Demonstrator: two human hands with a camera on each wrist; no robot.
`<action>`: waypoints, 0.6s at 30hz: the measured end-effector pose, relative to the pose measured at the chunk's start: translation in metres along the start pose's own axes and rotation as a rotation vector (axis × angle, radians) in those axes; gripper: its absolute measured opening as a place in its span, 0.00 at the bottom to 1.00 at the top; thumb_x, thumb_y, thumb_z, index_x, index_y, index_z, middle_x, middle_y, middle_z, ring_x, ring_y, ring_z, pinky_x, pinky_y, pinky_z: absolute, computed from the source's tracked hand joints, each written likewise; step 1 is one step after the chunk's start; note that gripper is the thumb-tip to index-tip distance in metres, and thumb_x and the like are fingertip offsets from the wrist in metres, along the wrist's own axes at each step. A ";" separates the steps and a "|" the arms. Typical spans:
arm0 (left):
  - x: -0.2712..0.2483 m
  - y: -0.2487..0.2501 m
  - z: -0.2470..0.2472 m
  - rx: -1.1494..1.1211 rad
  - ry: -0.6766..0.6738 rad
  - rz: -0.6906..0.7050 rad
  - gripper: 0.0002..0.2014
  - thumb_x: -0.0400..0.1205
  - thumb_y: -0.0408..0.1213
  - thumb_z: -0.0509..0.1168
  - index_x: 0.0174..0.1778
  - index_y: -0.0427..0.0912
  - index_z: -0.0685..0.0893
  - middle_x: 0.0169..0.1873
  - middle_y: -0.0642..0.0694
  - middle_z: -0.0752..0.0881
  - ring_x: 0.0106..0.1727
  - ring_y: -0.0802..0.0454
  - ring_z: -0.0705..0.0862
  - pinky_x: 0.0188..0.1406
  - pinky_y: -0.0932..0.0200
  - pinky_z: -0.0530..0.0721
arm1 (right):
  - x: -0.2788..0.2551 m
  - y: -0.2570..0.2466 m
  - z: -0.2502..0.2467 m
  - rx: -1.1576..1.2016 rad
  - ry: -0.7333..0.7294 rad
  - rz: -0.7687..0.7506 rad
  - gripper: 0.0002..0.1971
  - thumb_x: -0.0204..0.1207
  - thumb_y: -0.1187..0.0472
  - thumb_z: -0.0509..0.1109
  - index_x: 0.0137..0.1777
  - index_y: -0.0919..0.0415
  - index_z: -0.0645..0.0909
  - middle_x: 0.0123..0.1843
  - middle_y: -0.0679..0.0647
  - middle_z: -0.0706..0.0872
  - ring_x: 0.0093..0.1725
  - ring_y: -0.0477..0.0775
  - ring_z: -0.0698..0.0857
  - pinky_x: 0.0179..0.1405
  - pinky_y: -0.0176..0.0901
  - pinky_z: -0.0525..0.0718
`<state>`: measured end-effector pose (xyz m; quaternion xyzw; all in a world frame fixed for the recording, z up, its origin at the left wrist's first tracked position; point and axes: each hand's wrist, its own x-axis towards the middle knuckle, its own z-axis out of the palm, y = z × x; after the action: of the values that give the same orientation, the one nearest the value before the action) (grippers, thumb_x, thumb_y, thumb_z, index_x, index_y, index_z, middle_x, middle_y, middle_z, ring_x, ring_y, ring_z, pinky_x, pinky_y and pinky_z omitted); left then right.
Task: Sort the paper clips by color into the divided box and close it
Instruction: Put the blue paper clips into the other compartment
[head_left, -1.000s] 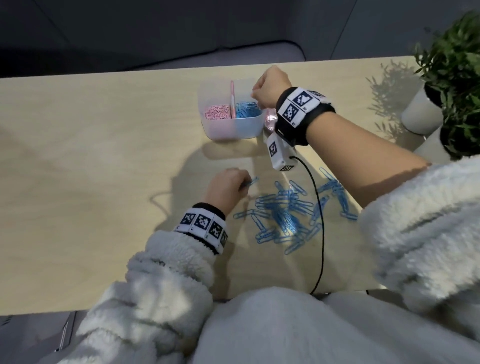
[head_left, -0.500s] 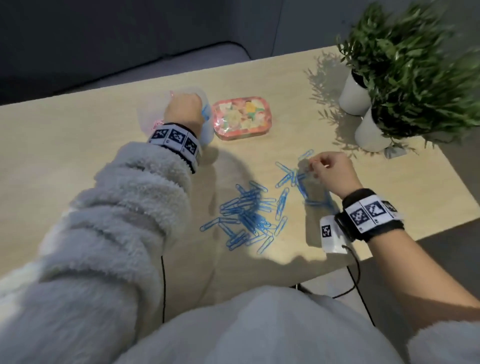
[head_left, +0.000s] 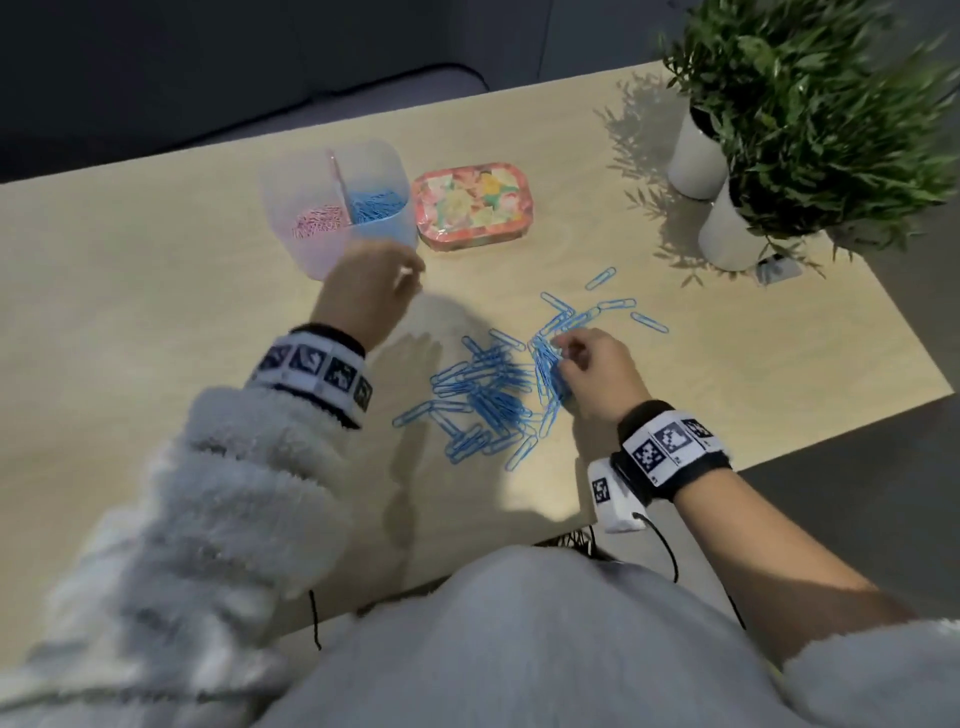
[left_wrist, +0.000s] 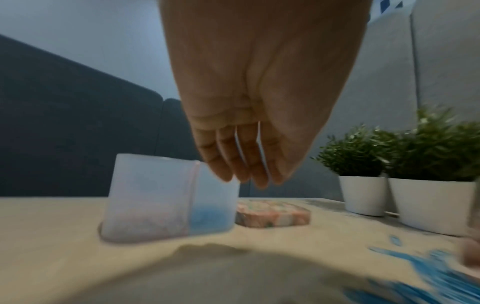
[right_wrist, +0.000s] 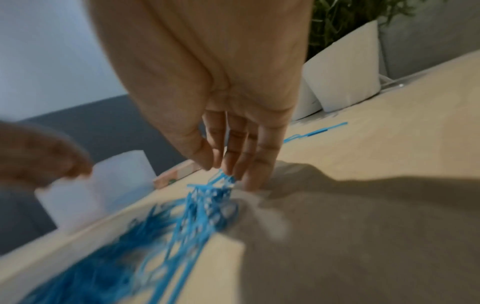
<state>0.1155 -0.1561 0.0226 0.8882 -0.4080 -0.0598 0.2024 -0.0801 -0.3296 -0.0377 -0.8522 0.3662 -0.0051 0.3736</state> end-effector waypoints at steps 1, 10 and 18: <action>-0.018 0.002 0.007 -0.024 -0.060 -0.027 0.11 0.80 0.36 0.64 0.56 0.36 0.84 0.55 0.36 0.85 0.58 0.37 0.80 0.59 0.46 0.75 | 0.003 -0.002 -0.004 0.042 0.057 0.017 0.12 0.72 0.68 0.63 0.52 0.60 0.85 0.51 0.60 0.88 0.49 0.60 0.85 0.55 0.46 0.81; -0.114 -0.001 0.042 -0.191 -0.390 -0.360 0.26 0.70 0.40 0.75 0.62 0.41 0.74 0.56 0.42 0.74 0.55 0.44 0.80 0.57 0.50 0.79 | 0.067 0.018 -0.051 -0.351 0.157 0.255 0.18 0.79 0.60 0.60 0.66 0.68 0.75 0.69 0.73 0.70 0.68 0.75 0.72 0.68 0.58 0.71; -0.088 0.014 0.068 -0.175 -0.264 -0.153 0.08 0.80 0.32 0.63 0.54 0.37 0.79 0.52 0.38 0.80 0.52 0.39 0.83 0.53 0.46 0.82 | 0.050 -0.027 -0.001 -0.366 -0.016 -0.173 0.17 0.78 0.65 0.59 0.64 0.65 0.79 0.59 0.71 0.76 0.61 0.69 0.74 0.61 0.54 0.73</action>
<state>0.0292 -0.1200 -0.0392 0.8801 -0.3556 -0.2265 0.2182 -0.0274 -0.3494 -0.0331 -0.9343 0.2832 0.0362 0.2135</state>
